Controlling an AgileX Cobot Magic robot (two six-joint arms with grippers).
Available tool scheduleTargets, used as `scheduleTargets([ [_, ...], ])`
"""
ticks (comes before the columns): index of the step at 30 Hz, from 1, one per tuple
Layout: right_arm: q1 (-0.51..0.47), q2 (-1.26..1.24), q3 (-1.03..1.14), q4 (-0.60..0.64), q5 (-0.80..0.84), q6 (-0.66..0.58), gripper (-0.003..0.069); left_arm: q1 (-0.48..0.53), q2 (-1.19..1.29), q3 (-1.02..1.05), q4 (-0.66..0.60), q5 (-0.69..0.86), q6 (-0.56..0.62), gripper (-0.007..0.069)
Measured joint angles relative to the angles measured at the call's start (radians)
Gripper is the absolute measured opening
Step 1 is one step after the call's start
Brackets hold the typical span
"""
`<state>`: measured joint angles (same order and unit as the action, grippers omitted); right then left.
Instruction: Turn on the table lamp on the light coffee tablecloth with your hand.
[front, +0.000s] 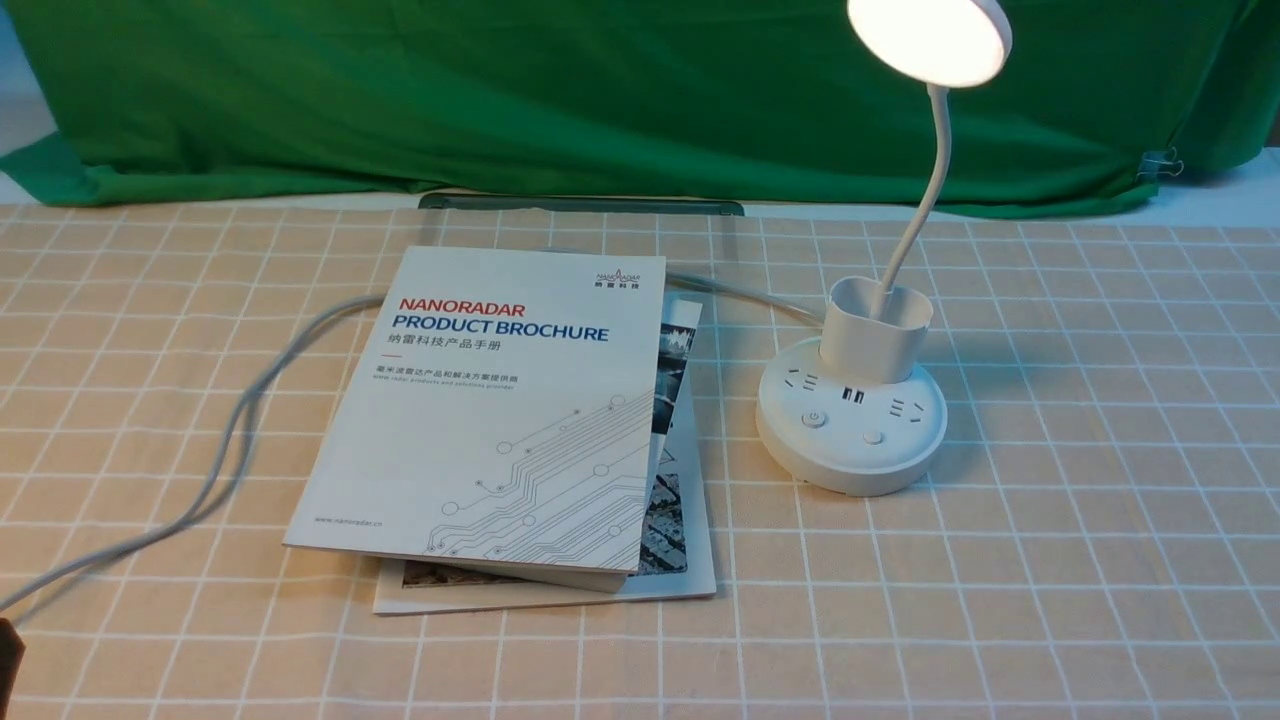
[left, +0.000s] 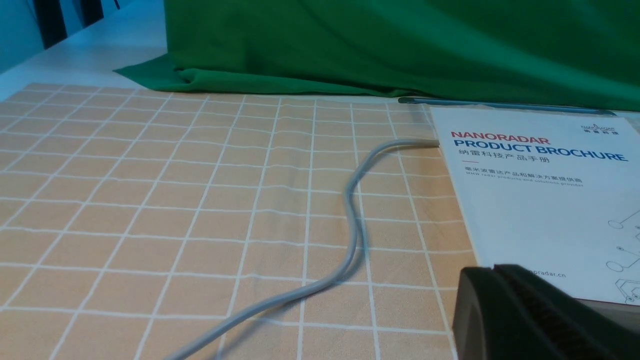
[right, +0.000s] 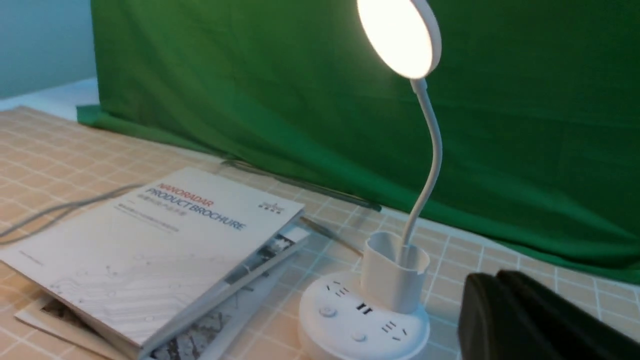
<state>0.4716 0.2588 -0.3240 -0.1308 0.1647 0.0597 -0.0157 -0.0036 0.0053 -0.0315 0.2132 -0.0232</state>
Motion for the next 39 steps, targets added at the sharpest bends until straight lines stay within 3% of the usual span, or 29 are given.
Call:
scheduleTargets([
  [8,-0.032,-0.097,0.179,0.026,-0.151,0.022,0.0074,0.000,0.000,0.000,0.000,0.000,0.000,0.0021],
  [13,-0.266,-0.124,0.277,0.049,-0.165,0.024,0.0078,0.000,0.000,0.000,0.000,0.000,0.000,0.0021],
  [14,-0.277,-0.124,0.280,0.050,-0.165,0.024,0.0078,0.000,0.000,0.000,0.000,0.000,0.000,0.0021],
  [17,-0.448,-0.125,0.322,0.046,-0.165,0.024,0.0089,0.000,0.000,0.000,0.000,0.000,0.000,0.0021],
  [20,-0.529,-0.140,0.332,0.022,-0.185,0.041,0.0095,0.000,0.000,0.000,0.000,0.000,0.000,0.0021],
  [30,-0.491,-0.256,0.334,0.001,0.030,0.106,0.0115,0.000,0.000,0.000,0.000,-0.001,0.000,0.0021],
  [39,-0.491,-0.256,0.334,0.001,0.049,0.104,0.0137,0.000,0.000,0.000,0.000,0.000,0.000,0.0021],
])
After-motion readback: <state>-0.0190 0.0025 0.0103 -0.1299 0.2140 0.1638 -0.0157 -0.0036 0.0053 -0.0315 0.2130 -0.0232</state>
